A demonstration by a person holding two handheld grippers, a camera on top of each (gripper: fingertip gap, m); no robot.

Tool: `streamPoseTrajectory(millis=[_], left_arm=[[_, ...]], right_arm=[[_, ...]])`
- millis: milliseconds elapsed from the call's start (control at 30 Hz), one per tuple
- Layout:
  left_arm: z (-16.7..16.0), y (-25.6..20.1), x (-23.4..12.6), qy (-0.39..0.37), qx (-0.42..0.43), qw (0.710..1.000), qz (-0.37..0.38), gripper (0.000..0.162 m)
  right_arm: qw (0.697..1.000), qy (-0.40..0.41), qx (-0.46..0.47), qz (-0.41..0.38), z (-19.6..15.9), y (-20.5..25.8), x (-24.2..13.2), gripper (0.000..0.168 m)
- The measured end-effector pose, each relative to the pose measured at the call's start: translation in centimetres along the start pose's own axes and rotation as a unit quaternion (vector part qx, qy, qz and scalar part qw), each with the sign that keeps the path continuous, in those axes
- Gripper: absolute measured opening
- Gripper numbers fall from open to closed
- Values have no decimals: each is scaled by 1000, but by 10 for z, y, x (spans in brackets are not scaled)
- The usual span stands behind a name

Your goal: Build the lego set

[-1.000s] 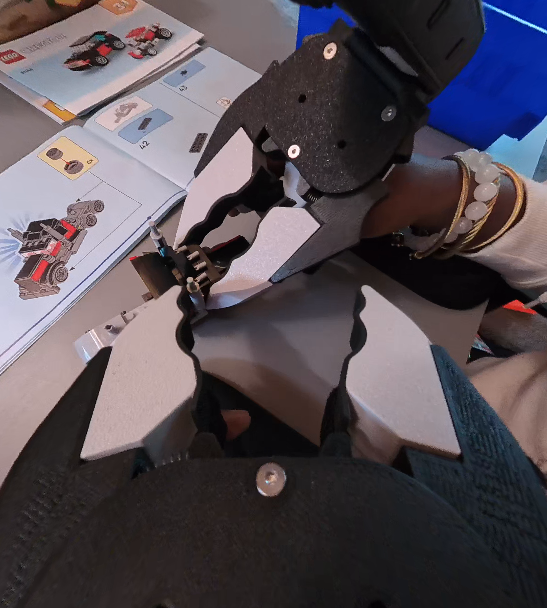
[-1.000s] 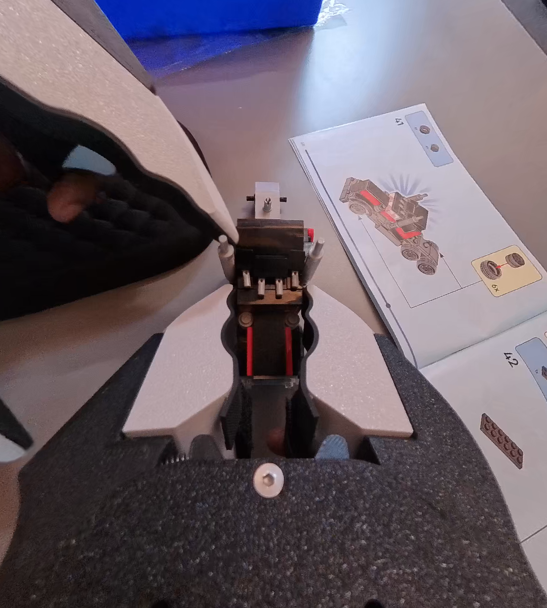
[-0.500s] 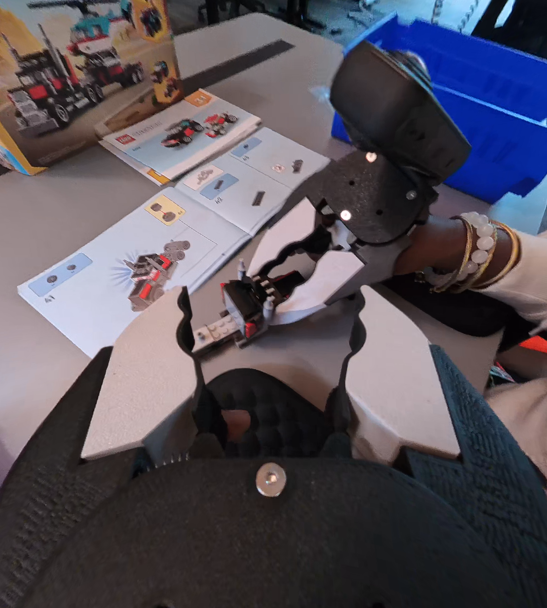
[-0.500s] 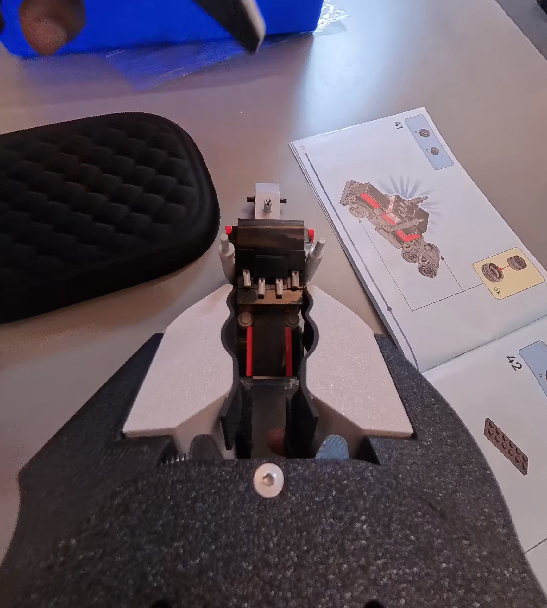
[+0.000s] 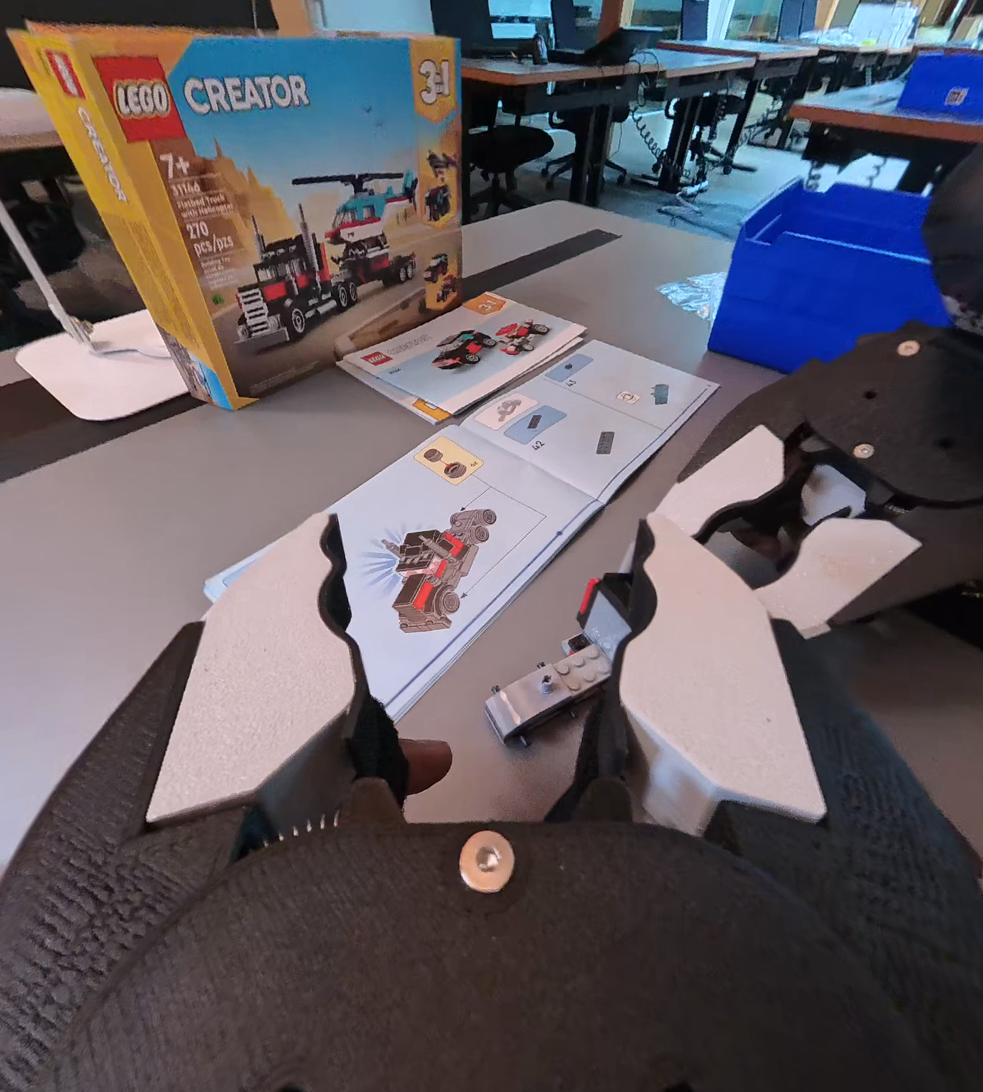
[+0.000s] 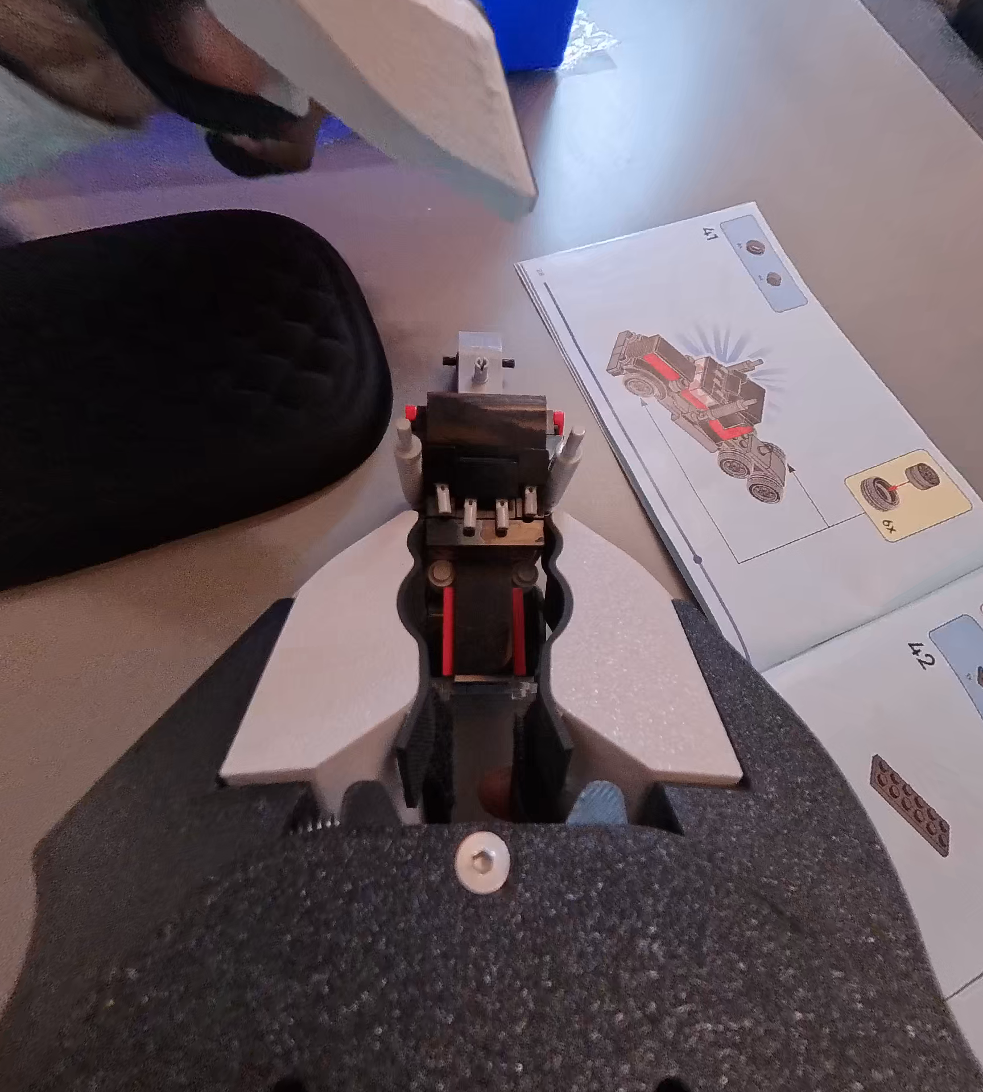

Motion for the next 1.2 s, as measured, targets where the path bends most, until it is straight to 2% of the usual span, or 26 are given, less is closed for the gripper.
streamPoseTrajectory(millis=[233, 333, 400, 533, 733, 833, 967, 1000, 1100, 1200], left_arm=[[-13, 11, 0, -45, -57, 997, 8, 93], [-15, 19, -6, -62, -57, 996, 33, 93], [-15, 20, -7, -68, -69, 995, 24, 92], [-17, 18, -5, -57, -67, 996, 13, 91], [-21, 14, 1, -25, -39, 999, 6, 91], [-21, 14, 1, -22, -38, 999, 4, 91], [-21, 14, 1, -22, -40, 999, 3, 91], [-21, 14, 1, -20, -38, 999, 3, 91], [-21, 11, 2, -11, -25, 1000, 3, 91], [-18, 6, 0, -5, -8, 1000, 0, 91]], right_arm=[[1000, -18, 18, -1, 12, -18, -24, 37], [999, -23, 26, -19, 27, -49, -41, 37], [999, -16, 22, -35, 38, -79, -43, 37], [999, -6, -16, -37, 54, -142, -17, 37], [993, 47, -86, 61, 63, -201, 44, 37], [989, 65, -102, 83, 63, -212, 59, 37], [988, 70, -107, 88, 62, -220, 62, 37], [990, 69, -99, 79, 63, -221, 59, 43], [996, 19, -67, 57, 74, -215, 34, 61], [999, -10, -39, 16, 77, -192, 0, 62]])
Point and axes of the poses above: each gripper's, where its closed fingertips meet, x out along the fingers, z out of its top, y = z × x across the jaws, the point moved 8 cm from there along -x, back along the fingers, and after that the axes turned 4 degrees about z, right-handed, at the moved point
